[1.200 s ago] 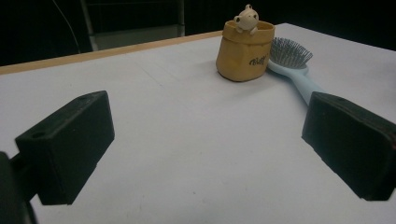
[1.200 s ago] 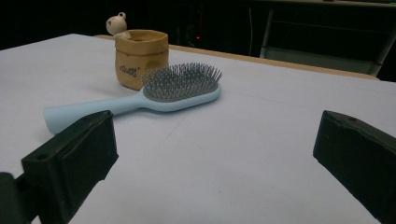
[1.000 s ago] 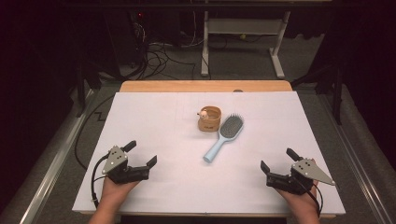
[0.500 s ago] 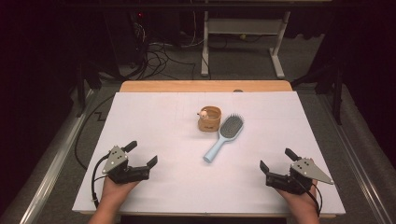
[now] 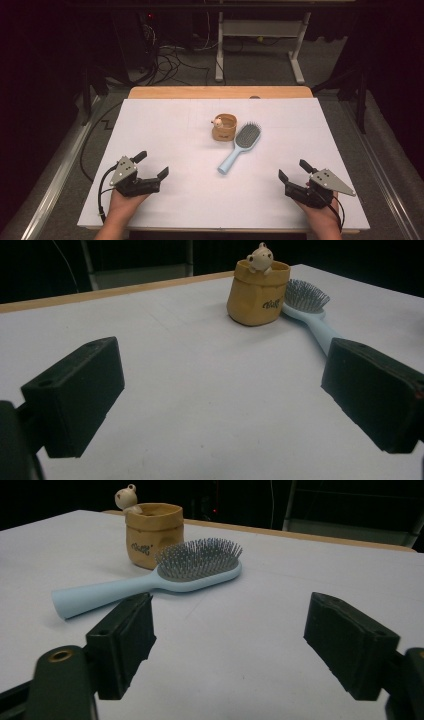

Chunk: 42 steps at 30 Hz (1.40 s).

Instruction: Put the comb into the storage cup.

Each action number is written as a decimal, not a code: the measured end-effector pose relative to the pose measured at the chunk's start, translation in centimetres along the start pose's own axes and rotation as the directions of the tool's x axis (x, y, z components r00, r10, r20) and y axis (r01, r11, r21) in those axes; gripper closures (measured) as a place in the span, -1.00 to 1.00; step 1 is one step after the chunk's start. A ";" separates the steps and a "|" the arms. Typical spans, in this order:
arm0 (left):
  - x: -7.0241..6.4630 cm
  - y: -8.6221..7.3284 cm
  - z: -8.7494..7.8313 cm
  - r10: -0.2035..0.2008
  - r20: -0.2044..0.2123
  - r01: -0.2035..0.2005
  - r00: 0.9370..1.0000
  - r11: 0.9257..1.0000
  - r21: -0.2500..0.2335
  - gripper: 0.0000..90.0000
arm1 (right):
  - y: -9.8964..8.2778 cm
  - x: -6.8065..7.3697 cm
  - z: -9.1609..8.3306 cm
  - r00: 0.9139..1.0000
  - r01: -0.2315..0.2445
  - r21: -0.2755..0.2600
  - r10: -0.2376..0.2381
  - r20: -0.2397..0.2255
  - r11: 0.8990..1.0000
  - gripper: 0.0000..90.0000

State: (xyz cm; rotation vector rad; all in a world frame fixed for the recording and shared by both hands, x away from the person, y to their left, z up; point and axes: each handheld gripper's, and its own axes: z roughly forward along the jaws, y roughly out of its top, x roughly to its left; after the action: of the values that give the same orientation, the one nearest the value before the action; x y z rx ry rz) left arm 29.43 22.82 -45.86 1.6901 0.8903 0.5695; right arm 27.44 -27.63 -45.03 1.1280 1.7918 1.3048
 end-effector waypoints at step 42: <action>0.0 0.0 0.0 -0.008 0.014 0.009 1.000 1.000 -0.012 -0.89 | 0.7 1.9 1.9 0.995 0.004 0.080 0.005 -0.104 0.997 1.00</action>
State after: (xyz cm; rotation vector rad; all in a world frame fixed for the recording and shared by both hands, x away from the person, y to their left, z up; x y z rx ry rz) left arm 29.44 22.86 -45.81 1.6771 0.8820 0.5554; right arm 28.48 -25.03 -44.93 1.1216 1.9350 1.3246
